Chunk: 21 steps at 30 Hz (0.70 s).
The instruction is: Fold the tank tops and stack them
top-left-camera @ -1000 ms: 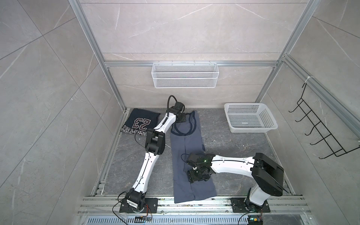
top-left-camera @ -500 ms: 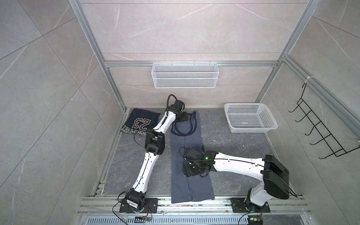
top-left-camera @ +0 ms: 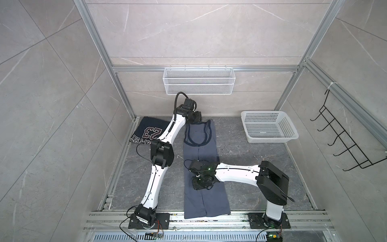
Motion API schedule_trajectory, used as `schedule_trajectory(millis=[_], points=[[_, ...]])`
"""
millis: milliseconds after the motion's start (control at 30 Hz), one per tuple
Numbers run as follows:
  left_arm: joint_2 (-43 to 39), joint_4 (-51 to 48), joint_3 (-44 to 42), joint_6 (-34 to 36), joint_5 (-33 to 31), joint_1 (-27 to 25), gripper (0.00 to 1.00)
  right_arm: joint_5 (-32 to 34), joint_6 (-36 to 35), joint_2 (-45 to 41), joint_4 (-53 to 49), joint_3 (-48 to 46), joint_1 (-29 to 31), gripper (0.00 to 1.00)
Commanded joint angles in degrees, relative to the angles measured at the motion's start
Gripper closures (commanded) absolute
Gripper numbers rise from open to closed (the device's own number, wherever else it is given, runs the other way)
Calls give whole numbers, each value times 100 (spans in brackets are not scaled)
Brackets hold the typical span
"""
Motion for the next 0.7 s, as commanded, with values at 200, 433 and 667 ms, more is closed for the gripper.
schedule_trajectory(millis=[200,433,667], points=[[74,79,-38,-126,-685,248,31,60,237,-363,-6,-447,-7,99],[396,349,-40,-87,-850,356,32,89,648,-916,120,-1208,-10,100],[721,416,-38,-157,-892,358,34,164,814,-1084,-8,-1405,-8,100]])
